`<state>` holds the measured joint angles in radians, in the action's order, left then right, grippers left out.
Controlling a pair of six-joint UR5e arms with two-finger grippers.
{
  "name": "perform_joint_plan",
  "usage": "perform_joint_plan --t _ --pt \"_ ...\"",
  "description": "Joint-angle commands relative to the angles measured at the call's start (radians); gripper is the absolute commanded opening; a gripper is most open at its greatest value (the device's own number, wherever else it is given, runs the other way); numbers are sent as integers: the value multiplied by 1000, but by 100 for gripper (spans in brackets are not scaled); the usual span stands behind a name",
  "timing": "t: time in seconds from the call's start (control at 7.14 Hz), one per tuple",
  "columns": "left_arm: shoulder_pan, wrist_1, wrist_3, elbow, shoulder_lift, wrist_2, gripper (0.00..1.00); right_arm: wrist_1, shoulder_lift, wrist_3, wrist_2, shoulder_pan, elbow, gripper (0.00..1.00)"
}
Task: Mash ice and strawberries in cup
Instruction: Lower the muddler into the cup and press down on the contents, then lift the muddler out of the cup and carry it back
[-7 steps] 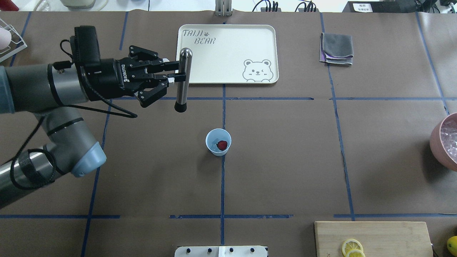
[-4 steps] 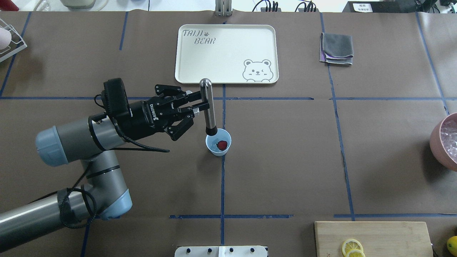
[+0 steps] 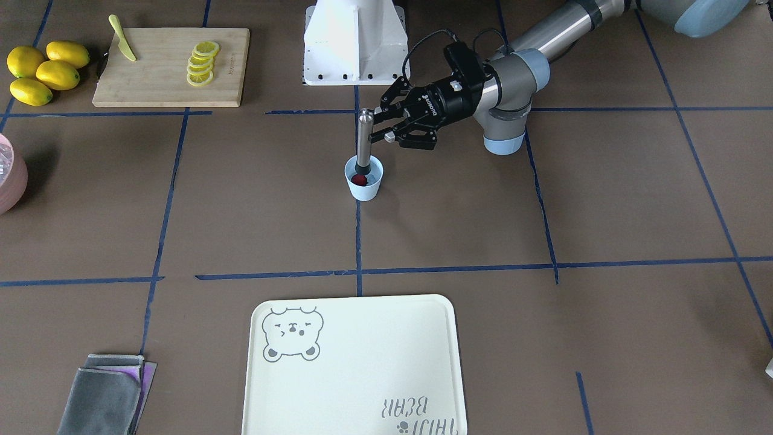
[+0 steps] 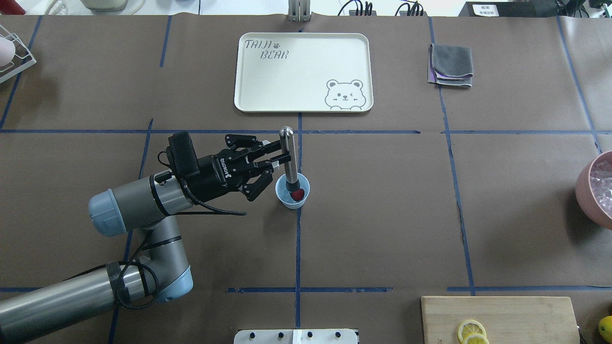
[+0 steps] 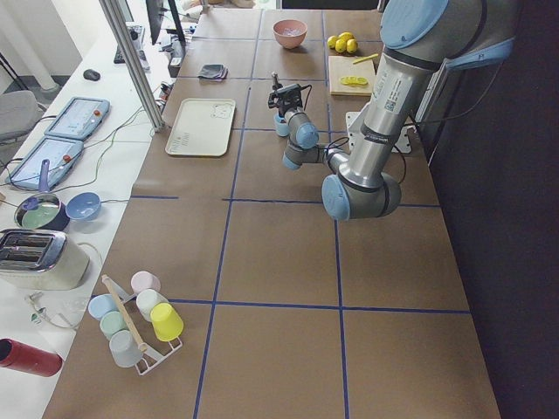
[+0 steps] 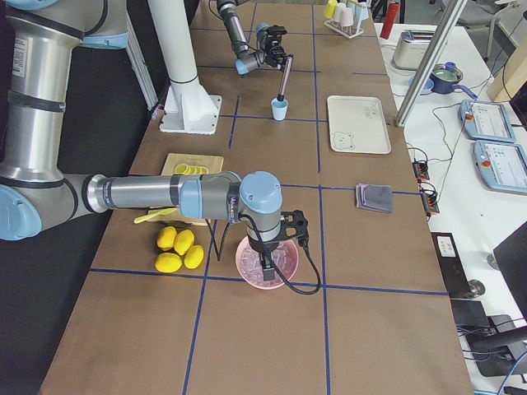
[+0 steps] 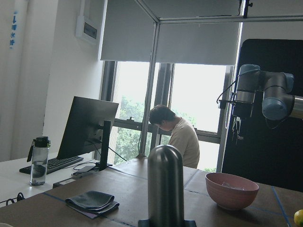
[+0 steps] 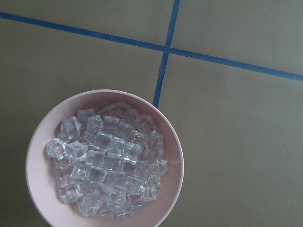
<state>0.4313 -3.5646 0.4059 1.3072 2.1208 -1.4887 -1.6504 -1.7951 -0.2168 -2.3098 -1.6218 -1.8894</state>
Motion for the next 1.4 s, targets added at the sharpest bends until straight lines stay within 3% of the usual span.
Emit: perform_joint_plan --t 0.0,0.42,0.84,1.12,1.26 --pt "-37 -22 -54 -38 4 10 0 0 -1 1 0 -1 0 99" --pt "-60 -48 -65 -66 16 48 0 0 0 -1 0 0 0 99" --pt "30 4 -10 -13 31 22 0 1 0 -3 3 -1 0 99" --pt "177 195 89 106 16 -156 0 1 0 -1 3 0 0 99" --pt "223 416 94 236 -11 -247 0 1 0 -1 3 0 -2 99"
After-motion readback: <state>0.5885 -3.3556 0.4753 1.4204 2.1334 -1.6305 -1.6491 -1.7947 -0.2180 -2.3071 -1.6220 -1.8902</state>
